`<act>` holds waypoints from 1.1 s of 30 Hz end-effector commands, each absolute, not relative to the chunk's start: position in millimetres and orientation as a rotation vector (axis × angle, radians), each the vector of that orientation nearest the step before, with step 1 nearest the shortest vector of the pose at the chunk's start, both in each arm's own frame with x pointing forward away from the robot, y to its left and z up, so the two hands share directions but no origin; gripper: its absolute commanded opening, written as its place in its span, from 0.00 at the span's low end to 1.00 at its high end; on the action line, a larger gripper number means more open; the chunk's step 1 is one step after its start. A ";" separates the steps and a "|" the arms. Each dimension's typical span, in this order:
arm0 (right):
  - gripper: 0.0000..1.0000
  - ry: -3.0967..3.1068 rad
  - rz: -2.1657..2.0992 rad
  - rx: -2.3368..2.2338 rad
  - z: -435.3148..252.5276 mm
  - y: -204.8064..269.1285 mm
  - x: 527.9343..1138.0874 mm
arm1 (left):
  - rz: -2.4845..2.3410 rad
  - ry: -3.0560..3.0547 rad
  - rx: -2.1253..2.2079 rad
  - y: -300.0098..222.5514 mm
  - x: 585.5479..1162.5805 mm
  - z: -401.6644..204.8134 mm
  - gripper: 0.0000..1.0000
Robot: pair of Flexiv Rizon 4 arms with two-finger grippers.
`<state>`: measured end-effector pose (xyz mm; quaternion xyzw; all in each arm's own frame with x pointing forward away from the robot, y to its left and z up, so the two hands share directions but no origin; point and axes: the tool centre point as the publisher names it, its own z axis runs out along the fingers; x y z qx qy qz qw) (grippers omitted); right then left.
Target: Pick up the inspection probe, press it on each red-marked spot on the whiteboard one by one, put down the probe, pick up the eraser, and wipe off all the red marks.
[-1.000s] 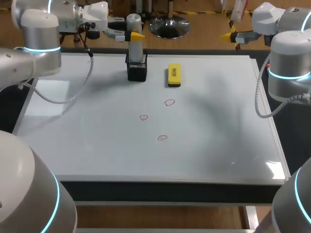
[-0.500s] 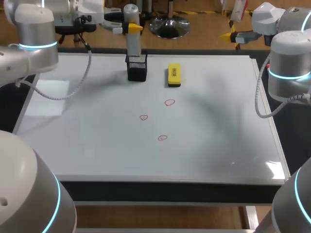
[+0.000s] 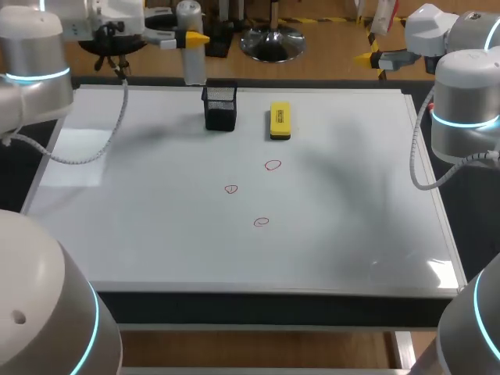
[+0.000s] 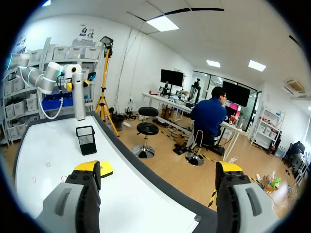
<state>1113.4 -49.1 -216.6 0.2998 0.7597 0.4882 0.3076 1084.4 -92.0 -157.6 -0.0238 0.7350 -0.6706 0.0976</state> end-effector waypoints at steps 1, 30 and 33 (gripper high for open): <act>1.00 2.011 1.291 0.792 -216.5 -49.5 1113.8 | -1.964 2.138 -0.124 -72.3 1069.7 -154.8 0.00; 1.00 2.011 1.291 0.792 -216.5 -49.5 1113.8 | -1.796 2.073 -0.404 31.5 1024.7 -199.8 0.00; 1.00 2.011 1.291 0.792 -216.5 -49.5 1113.8 | -1.790 2.052 -0.417 38.0 1019.6 -202.9 0.00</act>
